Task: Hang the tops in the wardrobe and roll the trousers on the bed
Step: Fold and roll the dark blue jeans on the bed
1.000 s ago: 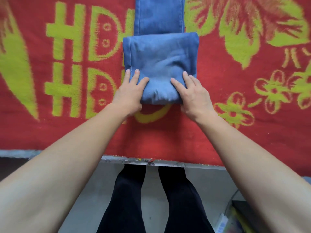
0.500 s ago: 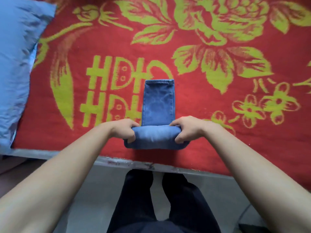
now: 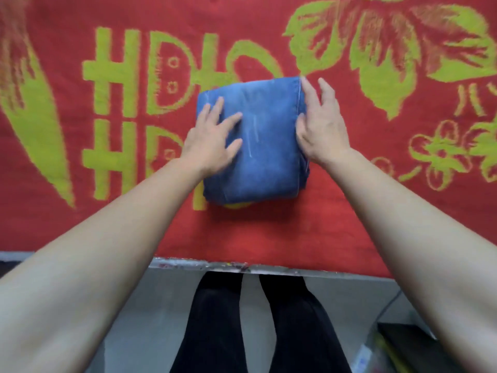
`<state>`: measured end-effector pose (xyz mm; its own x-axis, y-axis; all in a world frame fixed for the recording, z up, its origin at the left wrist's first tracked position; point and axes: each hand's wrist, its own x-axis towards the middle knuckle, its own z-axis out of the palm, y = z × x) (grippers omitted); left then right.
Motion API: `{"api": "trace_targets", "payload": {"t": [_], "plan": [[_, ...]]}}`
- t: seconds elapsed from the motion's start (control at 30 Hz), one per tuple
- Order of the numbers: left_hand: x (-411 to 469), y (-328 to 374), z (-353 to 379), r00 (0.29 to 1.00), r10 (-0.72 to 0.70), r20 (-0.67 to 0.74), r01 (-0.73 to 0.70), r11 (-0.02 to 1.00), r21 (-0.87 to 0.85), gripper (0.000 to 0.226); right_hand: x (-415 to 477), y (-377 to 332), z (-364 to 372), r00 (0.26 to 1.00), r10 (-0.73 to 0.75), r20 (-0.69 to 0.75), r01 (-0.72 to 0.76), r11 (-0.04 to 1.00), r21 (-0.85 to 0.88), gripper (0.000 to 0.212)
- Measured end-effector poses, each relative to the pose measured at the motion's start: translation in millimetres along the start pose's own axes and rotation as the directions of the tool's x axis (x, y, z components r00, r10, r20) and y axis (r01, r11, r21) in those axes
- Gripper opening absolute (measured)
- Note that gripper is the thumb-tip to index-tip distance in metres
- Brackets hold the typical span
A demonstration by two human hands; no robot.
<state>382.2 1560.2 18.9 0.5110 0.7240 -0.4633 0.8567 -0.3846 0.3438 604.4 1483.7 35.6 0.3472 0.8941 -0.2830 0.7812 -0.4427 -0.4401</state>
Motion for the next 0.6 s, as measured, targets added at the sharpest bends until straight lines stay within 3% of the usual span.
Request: {"api": "trace_targets", "payload": {"t": [0.07, 0.1, 0.2, 0.33, 0.43, 0.47, 0.53, 0.6], "plan": [[-5.6, 2.5, 13.4, 0.993, 0.040, 0.108, -0.056, 0.987, 0.150, 0.068, -6.0, -2.1, 9.6, 0.961, -0.272, -0.047, 0.265, 0.956, -0.124, 0.056], [-5.6, 2.4, 18.1, 0.989, 0.029, 0.143, -0.055, 0.982, 0.183, 0.069, -7.9, -0.6, 15.7, 0.943, -0.330, 0.036, 0.330, 0.920, -0.210, 0.054], [8.3, 2.5, 23.8, 0.967, 0.003, 0.256, -0.061, 0.974, 0.220, 0.067, -5.7, 3.2, 28.9, 0.923, -0.092, 0.375, 0.247, 0.887, -0.389, 0.060], [38.4, 4.0, -1.9, 0.944, 0.003, 0.331, -0.077, 0.975, 0.209, 0.058, 39.6, -17.7, 11.9, 0.880, 0.027, 0.475, 0.187, 0.899, -0.397, 0.053], [59.1, -2.2, -35.4, 0.986, 0.048, 0.163, -0.077, 0.981, 0.177, 0.036, 73.2, -31.7, -17.9, 0.915, -0.019, 0.403, 0.180, 0.913, -0.366, 0.037], [70.0, -5.6, -44.3, 0.996, 0.026, 0.089, -0.042, 0.983, 0.177, 0.037, 84.2, -33.1, -24.2, 0.933, -0.040, 0.357, 0.182, 0.909, -0.376, 0.041], [94.5, -8.5, -56.9, 0.998, -0.022, 0.057, 0.014, 0.990, 0.138, 0.063, 104.1, -36.8, -31.3, 0.939, -0.044, 0.342, 0.193, 0.890, -0.413, 0.069], [116.7, -4.5, -62.1, 0.972, -0.019, 0.234, 0.010, 0.999, 0.037, 0.092, 121.5, -44.6, -28.3, 0.883, 0.018, 0.469, 0.189, 0.901, -0.390, 0.098]]}}
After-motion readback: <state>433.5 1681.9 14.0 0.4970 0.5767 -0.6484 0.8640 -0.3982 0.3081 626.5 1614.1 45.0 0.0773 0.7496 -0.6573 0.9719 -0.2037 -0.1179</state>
